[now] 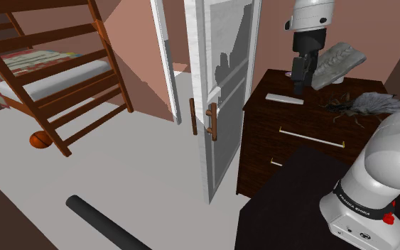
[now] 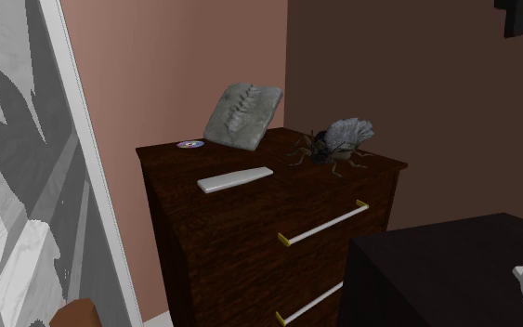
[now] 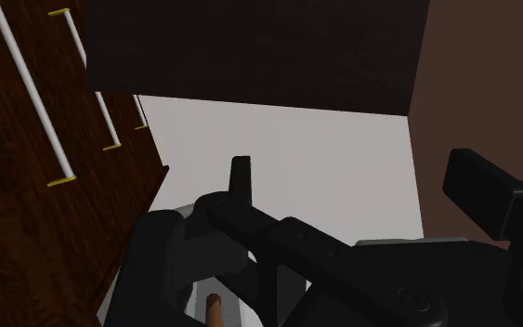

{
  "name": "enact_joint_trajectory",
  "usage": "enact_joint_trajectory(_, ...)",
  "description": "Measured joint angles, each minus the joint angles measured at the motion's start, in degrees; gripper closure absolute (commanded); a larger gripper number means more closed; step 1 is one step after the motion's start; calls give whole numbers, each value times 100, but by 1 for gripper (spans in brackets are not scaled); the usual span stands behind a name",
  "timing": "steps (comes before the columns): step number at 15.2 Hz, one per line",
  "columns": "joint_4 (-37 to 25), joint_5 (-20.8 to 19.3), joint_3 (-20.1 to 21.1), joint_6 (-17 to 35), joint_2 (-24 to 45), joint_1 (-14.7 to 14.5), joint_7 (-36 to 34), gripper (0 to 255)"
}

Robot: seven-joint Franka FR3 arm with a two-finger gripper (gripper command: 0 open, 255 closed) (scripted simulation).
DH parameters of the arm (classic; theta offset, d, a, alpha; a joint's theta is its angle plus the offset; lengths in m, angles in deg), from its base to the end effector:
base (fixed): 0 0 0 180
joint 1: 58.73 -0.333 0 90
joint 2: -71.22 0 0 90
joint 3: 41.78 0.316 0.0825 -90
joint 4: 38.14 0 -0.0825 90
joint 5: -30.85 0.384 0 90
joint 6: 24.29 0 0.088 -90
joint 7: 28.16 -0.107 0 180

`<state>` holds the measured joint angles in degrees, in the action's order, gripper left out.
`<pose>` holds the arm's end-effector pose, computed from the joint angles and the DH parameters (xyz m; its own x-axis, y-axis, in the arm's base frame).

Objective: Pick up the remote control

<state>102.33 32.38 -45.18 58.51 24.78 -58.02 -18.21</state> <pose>0.2817 -0.0210 0.5435 0.9747 0.1322 -0.1803 0.1151 -0.9881 -0.1023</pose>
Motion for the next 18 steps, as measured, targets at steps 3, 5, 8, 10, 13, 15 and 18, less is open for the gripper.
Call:
enact_joint_trajectory(3, 117, -118, -119, 168, 25, 41, 153, 0)
enact_joint_trajectory(5, 211, -321, -337, 441, 166, 114, 418, 0)
enact_joint_trajectory(8, 307, -604, -660, 838, 384, 218, 809, 0)
enact_joint_trajectory(10, 380, -767, -871, 1176, 589, 275, 1054, 0)
enact_joint_trajectory(13, 384, -1023, -1237, 1610, 915, 383, 1478, 0)
enact_joint_trajectory(15, 319, -1134, -1472, 1949, 1247, 413, 1740, 0)
enact_joint_trajectory(18, 248, -1243, -1780, 2411, 1673, 445, 2102, 0)
